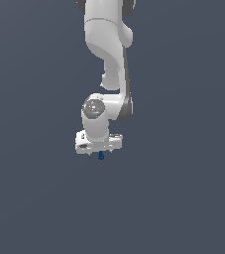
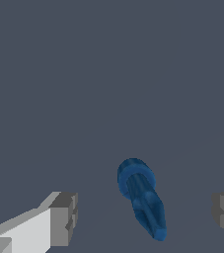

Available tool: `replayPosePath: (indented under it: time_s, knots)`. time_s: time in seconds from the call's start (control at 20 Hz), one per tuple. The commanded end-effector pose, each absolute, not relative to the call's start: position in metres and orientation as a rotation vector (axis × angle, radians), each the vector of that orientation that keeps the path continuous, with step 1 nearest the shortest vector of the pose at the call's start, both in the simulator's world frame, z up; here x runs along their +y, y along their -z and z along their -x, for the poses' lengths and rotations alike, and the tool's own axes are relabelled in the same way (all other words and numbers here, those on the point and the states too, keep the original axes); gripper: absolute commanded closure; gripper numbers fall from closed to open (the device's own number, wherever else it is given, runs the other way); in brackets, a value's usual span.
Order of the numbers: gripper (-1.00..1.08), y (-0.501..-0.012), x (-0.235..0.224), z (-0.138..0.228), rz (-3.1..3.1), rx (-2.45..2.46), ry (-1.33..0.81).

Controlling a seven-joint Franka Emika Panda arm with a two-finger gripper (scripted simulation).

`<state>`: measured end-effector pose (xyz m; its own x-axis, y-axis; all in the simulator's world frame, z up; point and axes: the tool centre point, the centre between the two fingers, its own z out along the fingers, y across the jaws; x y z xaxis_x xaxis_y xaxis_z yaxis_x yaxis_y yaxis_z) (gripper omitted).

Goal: Pick up the object and move it to a goal position.

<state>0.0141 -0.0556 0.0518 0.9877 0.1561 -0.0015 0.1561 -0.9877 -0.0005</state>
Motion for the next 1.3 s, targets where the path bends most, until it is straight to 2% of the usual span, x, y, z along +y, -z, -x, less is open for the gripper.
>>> replayPosePath:
  time_s: [0.0, 0.15, 0.2, 0.85, 1.25]
  knots:
    - [-0.92, -0.044, -0.056, -0.015, 3.132, -0.247, 0.0]
    - [-0.92, -0.042, -0.056, -0.016, 3.132, -0.247, 0.0]
    - [1.08, -0.042, -0.056, -0.016, 3.132, -0.247, 0.0]
    - [1.08, -0.044, -0.057, -0.017, 3.132, -0.247, 0.0]
    - [1.08, -0.056, -0.074, -0.034, 3.132, -0.247, 0.0]
